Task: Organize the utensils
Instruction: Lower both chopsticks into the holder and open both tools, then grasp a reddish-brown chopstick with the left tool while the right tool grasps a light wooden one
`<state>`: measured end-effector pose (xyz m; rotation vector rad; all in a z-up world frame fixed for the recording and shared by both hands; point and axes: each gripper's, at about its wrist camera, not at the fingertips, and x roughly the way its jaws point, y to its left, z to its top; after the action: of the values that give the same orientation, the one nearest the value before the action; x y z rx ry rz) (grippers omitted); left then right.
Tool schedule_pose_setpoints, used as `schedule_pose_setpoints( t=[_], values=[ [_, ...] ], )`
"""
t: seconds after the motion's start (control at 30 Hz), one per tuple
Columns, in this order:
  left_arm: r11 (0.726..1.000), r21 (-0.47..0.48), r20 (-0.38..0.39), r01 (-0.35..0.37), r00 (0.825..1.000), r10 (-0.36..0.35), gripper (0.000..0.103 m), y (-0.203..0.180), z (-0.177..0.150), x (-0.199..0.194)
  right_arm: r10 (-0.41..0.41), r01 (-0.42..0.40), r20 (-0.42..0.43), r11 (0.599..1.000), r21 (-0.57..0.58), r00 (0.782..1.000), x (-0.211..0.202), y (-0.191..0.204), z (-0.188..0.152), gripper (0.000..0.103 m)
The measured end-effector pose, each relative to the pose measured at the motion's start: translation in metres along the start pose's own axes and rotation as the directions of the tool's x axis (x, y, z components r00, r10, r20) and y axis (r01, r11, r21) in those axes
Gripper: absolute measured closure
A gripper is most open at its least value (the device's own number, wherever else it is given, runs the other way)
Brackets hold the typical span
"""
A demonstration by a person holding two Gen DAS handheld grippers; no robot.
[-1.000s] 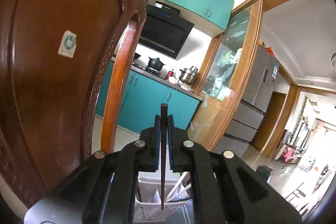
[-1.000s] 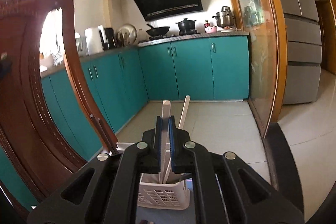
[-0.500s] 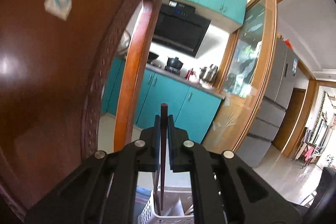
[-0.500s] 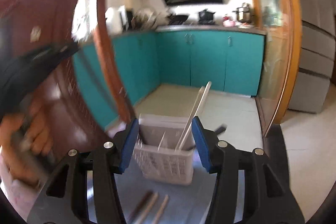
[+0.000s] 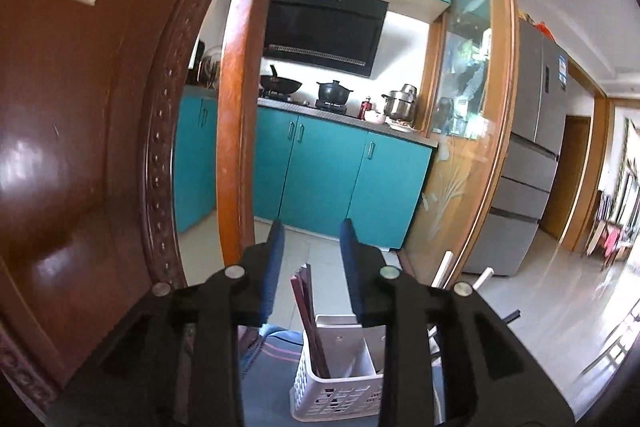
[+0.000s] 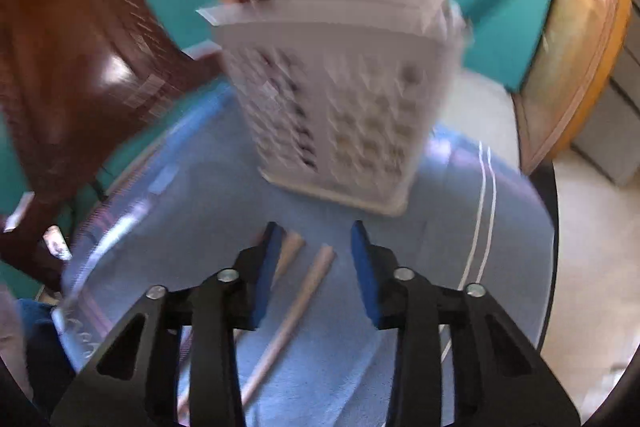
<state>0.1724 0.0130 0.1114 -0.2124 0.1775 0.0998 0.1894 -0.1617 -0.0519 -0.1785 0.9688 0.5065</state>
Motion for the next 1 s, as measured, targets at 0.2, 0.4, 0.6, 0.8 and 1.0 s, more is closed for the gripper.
schedule_pose_setpoints(
  t=[0.2, 0.4, 0.6, 0.8, 1.0],
  values=[
    [0.997, 0.012, -0.039, 0.07, 0.997, -0.07, 0.068, -0.006, -0.015, -0.013, -0.015, 0.016, -0.083, 1.0, 0.013, 0.996, 0.029, 0.004, -0.009, 0.073],
    [0.988, 0.1, -0.206, 0.115, 0.974, -0.092, 0.069, -0.009, -0.074, -0.008, -0.02, 0.02, -0.117, 1.0, 0.005, 0.993, 0.037, 0.006, -0.015, 0.091],
    [0.991, 0.071, -0.543, 0.111, 0.838, -0.055, 0.082, 0.006, -0.15, 0.027, -0.034, 0.044, -0.079, 0.991, 0.13, 0.996, 0.025, -0.031, -0.019, 0.096],
    [0.984, 0.103, -0.724, 0.142, 0.689, -0.024, 0.082, -0.003, -0.203, 0.055, -0.038, 0.052, -0.078, 0.982, 0.179, 0.996, 0.022, -0.041, -0.022, 0.096],
    [0.98, 0.103, -0.76, 0.173, 0.649, -0.035, 0.078, -0.011, -0.218, 0.056, -0.036, 0.05, -0.085, 0.985, 0.166, 0.996, 0.029, -0.041, -0.021, 0.096]
  ],
)
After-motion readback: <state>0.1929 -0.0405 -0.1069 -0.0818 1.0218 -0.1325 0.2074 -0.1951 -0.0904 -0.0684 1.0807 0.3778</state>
